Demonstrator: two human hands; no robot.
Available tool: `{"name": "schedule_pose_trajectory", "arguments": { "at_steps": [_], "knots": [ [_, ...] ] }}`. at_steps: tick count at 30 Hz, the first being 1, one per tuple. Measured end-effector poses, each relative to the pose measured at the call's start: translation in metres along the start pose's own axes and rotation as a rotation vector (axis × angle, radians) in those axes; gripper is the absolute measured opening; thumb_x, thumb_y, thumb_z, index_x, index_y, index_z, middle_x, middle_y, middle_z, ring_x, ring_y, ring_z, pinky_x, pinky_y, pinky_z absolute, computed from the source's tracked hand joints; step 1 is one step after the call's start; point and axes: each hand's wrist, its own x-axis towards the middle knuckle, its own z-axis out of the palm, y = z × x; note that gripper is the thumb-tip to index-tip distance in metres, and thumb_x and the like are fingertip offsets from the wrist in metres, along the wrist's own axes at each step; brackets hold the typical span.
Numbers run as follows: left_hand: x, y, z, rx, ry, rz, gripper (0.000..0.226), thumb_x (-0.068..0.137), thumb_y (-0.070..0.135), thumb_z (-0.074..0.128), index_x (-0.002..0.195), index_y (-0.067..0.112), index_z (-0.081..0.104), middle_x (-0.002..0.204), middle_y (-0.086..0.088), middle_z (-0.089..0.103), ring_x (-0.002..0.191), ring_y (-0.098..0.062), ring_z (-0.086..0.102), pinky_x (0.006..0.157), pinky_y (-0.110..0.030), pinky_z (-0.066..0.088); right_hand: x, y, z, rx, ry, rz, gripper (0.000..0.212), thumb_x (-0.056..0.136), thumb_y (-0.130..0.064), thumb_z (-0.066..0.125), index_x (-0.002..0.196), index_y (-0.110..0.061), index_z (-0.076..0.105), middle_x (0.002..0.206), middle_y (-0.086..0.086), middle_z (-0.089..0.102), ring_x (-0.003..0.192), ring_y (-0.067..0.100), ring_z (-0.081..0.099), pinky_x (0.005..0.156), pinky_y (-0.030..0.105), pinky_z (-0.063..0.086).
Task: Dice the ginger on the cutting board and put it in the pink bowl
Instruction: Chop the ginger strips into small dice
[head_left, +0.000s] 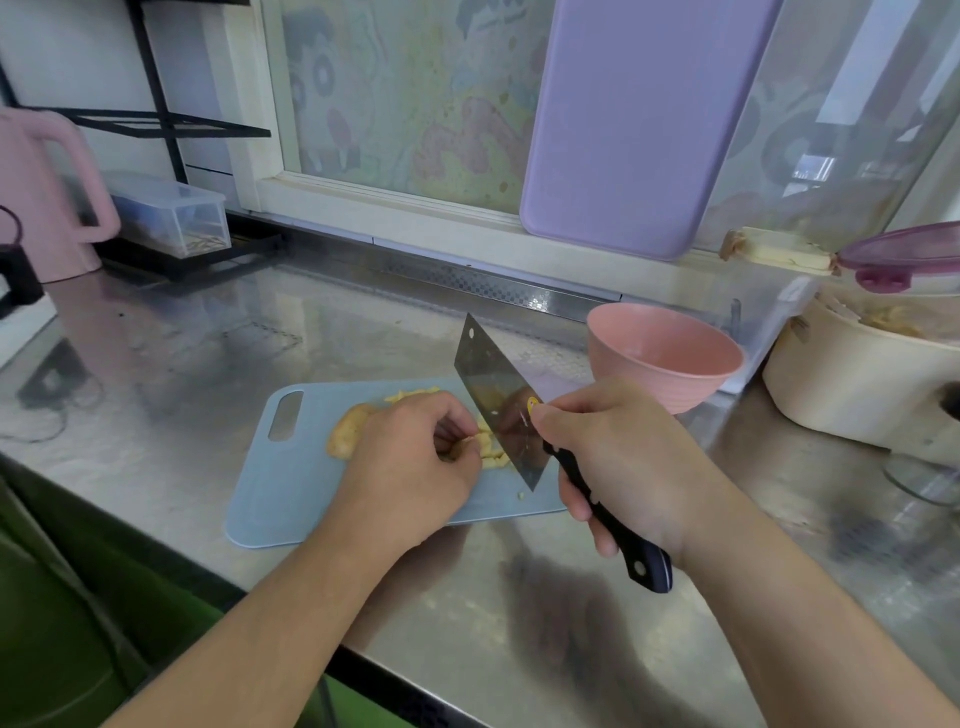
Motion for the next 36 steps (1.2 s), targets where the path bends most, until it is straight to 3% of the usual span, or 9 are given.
{"name": "schedule_pose_trajectory", "arguments": {
  "at_steps": [6,22,26,36],
  "knots": [
    [-0.001,0.0,0.0,0.01,0.008,0.005,0.017,0.084,0.011,0.078,0.079,0.026,0.071,0.076,0.015,0.071,0.079,0.003,0.067,0.075,-0.015,0.055,-0.002,-0.001,0.002,0.007,-0.03,0.007,0.047,0.109,-0.027,0.052,0.064,-0.014,0.053,0.044,0.012,0.052,0.026,0.022,0.042,0.043,0.025,0.033],
    [-0.002,0.002,-0.002,0.047,0.03,0.043,0.019,0.082,0.011,0.079,0.07,0.023,0.07,0.07,0.013,0.071,0.072,-0.006,0.068,0.07,-0.027,0.055,-0.002,-0.003,0.005,-0.053,-0.019,0.027,0.043,0.108,-0.03,0.051,0.075,-0.003,0.051,0.045,0.012,0.053,0.027,0.023,0.043,0.048,0.032,0.035],
    [-0.002,0.002,-0.002,0.063,0.032,0.037,0.019,0.082,0.015,0.08,0.07,0.025,0.07,0.07,0.014,0.071,0.071,-0.006,0.068,0.07,-0.028,0.055,-0.004,-0.006,0.005,-0.104,-0.04,0.048,0.045,0.109,-0.029,0.048,0.068,-0.011,0.049,0.045,0.012,0.054,0.027,0.024,0.046,0.044,0.024,0.036],
    [-0.002,0.003,-0.004,0.053,0.023,0.007,0.021,0.082,0.017,0.083,0.069,0.028,0.069,0.068,0.015,0.071,0.07,-0.004,0.068,0.071,-0.027,0.056,-0.002,-0.003,0.011,-0.13,-0.079,0.101,0.039,0.108,-0.026,0.046,0.073,-0.009,0.051,0.046,0.013,0.054,0.027,0.024,0.046,0.044,0.026,0.038]
  ]
}}
